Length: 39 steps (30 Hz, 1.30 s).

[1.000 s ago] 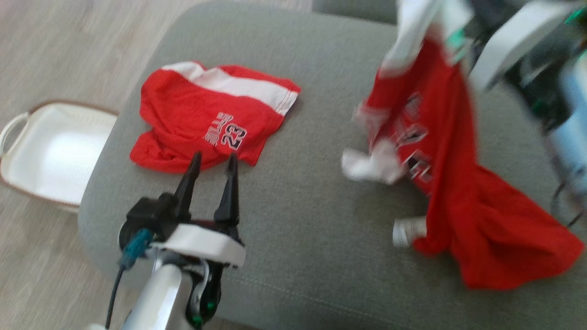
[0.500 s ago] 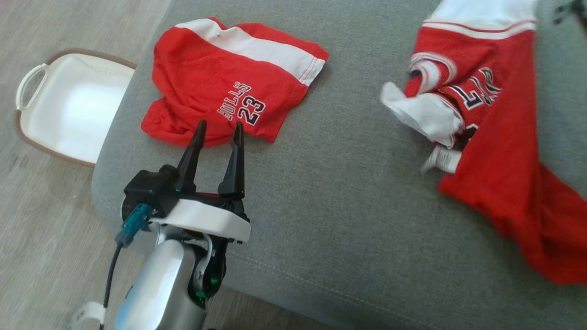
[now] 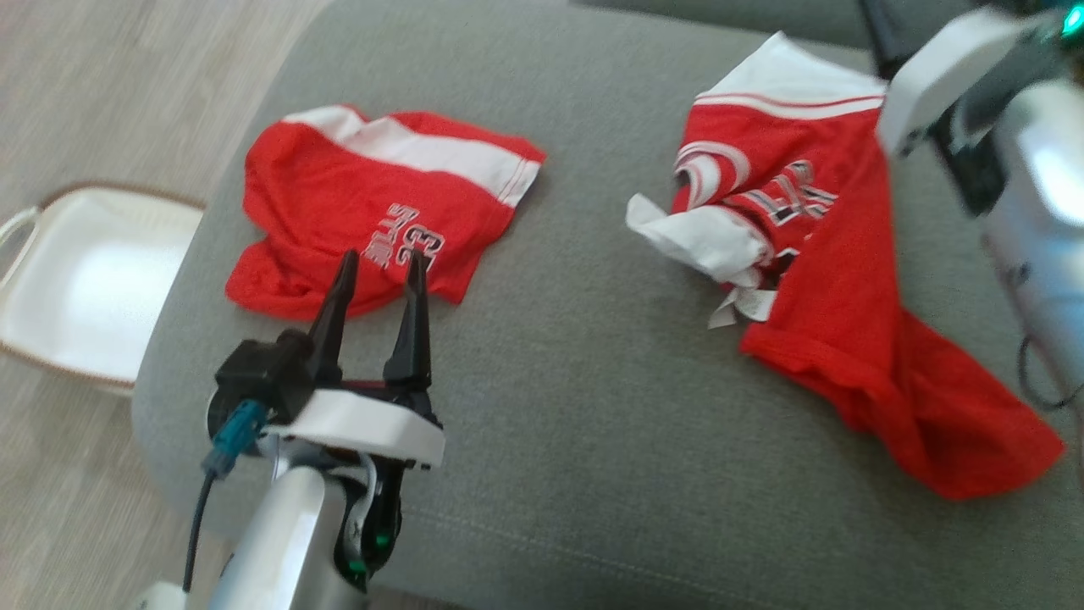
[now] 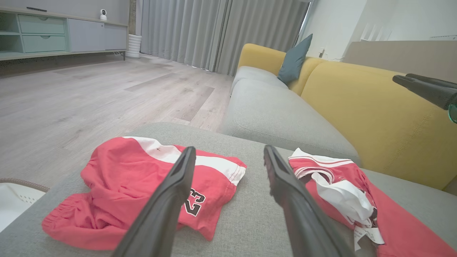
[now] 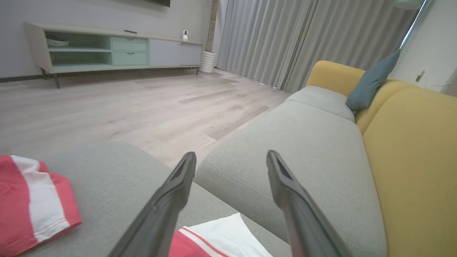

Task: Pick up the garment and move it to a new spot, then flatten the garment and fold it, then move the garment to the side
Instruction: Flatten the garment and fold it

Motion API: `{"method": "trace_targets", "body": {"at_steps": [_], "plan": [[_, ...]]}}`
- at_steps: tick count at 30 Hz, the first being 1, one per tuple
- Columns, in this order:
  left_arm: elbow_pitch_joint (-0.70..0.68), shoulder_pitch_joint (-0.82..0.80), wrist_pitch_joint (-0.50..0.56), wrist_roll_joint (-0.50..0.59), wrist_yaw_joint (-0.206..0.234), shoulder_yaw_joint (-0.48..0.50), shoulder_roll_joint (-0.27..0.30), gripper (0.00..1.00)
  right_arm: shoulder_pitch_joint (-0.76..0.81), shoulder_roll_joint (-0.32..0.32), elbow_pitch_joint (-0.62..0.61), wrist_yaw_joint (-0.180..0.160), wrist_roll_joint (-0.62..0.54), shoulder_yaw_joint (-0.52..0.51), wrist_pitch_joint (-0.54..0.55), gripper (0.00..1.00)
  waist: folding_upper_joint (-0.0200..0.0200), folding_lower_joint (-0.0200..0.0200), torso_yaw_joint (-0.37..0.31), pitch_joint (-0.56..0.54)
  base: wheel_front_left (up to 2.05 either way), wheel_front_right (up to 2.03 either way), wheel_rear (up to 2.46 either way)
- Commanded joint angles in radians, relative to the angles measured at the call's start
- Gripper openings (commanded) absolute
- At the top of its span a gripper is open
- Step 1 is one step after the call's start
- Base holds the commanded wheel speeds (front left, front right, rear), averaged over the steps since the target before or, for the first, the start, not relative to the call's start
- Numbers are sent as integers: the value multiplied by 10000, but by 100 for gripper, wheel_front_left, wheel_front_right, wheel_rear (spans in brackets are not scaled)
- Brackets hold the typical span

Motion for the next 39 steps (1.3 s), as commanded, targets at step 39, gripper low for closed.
{"method": "trace_targets", "body": {"at_steps": [39], "plan": [[-534, 655, -120, 243, 27, 36, 79, 100, 10108, 2775, -8766, -6, -3148, -4567, 739, 100, 0, 0, -1257, -1006, 0, 0, 0]]}}
